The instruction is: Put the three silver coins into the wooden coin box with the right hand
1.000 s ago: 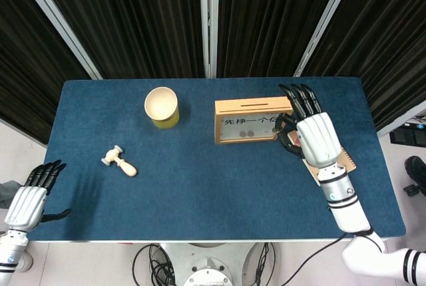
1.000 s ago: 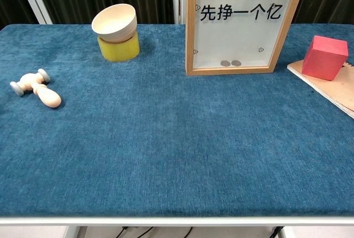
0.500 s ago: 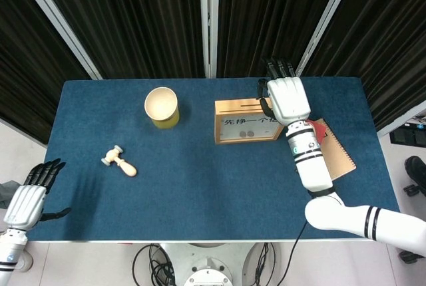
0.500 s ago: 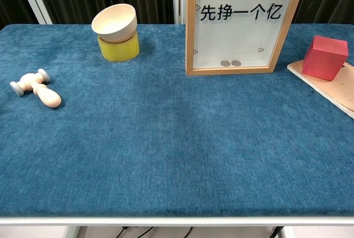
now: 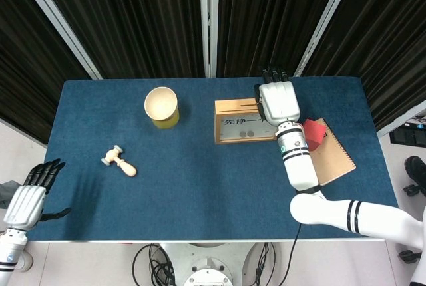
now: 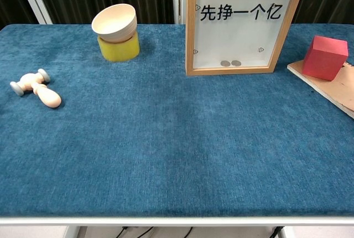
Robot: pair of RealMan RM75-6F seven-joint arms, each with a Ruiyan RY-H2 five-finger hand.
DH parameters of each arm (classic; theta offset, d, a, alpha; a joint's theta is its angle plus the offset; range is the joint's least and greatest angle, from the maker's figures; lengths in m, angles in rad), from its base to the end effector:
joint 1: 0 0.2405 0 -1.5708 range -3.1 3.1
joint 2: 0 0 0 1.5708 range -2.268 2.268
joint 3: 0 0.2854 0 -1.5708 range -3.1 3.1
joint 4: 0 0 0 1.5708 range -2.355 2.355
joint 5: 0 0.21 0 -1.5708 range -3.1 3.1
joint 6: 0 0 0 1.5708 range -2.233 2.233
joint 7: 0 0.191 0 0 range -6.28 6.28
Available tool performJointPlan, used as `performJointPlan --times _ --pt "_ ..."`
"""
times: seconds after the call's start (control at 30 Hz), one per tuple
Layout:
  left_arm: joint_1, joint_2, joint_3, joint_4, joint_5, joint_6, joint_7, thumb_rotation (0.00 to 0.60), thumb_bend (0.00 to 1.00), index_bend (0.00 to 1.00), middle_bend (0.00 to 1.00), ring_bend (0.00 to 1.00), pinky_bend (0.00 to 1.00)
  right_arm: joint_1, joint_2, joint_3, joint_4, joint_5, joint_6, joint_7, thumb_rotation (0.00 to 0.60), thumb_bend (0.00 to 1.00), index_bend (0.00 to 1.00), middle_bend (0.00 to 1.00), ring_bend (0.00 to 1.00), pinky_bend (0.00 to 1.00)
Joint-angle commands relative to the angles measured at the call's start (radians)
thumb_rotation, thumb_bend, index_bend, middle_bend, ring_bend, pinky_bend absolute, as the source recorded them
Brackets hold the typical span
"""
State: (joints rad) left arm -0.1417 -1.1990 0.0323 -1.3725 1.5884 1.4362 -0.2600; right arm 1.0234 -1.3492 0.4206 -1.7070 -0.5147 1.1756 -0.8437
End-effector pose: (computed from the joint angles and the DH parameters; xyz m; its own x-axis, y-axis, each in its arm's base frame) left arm -0.3629 0.2353 0.1384 0.3211 0.1219 0.9392 0.9444 -0.1151 -0.3079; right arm -0.0572 -0.4827 0.0940 0.5188 -0.0182 0.8547 -0.8468 -0.1484 0.5108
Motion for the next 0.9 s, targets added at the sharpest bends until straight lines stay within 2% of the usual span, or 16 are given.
performJointPlan --times 0.03,0.5,0.77,0.9 --pt "0.001 0.000 0.000 0.001 0.000 0.001 -0.001 0.600 0.00 0.02 0.00 0.00 0.00 0.007 -0.008 -0.007 0.010 0.004 0.006 0.004 0.600 0.44 0.74 0.07 0.00 0.00" --pt "0.001 0.002 -0.001 0.001 -0.001 0.003 -0.006 0.600 0.00 0.02 0.00 0.00 0.00 0.022 -0.019 -0.037 0.037 0.025 0.010 0.017 0.600 0.44 0.74 0.07 0.00 0.00" --pt "0.002 0.002 -0.001 0.002 -0.004 0.002 -0.008 0.600 0.00 0.02 0.00 0.00 0.00 0.030 -0.021 -0.036 0.033 0.053 0.014 0.023 0.600 0.44 0.75 0.07 0.00 0.00" --pt "0.003 0.002 -0.001 0.003 -0.005 0.003 -0.009 0.600 0.00 0.02 0.00 0.00 0.00 0.034 -0.024 -0.041 0.037 0.056 0.013 0.025 0.600 0.44 0.73 0.07 0.00 0.00"
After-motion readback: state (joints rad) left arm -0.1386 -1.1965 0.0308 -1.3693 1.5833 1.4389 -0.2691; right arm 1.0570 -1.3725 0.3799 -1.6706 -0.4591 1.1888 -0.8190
